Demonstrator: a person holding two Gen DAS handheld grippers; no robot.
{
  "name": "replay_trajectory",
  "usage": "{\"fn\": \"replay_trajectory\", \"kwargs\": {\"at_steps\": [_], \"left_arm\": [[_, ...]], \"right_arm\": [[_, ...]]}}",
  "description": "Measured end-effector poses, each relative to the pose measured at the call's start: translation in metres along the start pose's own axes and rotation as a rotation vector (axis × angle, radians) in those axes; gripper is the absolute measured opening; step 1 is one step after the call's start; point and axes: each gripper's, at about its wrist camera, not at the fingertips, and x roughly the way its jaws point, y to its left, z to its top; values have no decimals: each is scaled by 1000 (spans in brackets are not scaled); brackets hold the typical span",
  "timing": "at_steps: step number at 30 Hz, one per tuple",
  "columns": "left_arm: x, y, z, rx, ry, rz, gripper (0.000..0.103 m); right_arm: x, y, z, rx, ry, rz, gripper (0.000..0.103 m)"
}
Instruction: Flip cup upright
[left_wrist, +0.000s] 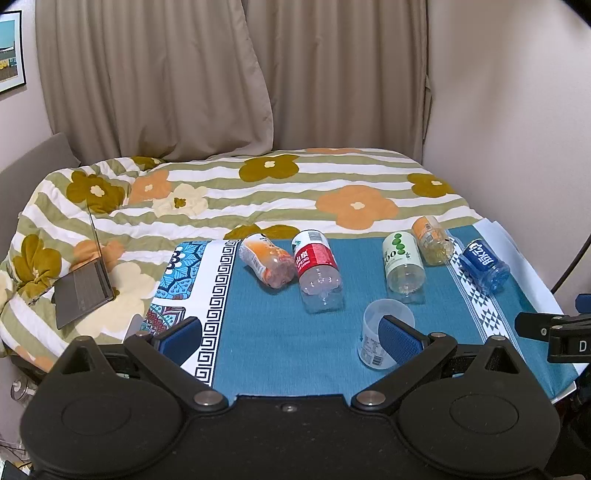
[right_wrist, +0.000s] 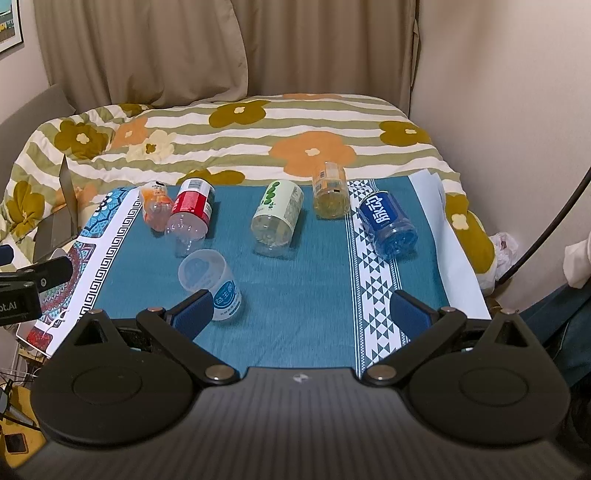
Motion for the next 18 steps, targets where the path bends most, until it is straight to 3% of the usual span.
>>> {"fn": "replay_trajectory", "kwargs": {"at_steps": [18], "left_arm": [[8,10,3,-27,-9,46,103]], "right_arm": [[3,1,0,-7,-4,17,103]]}}
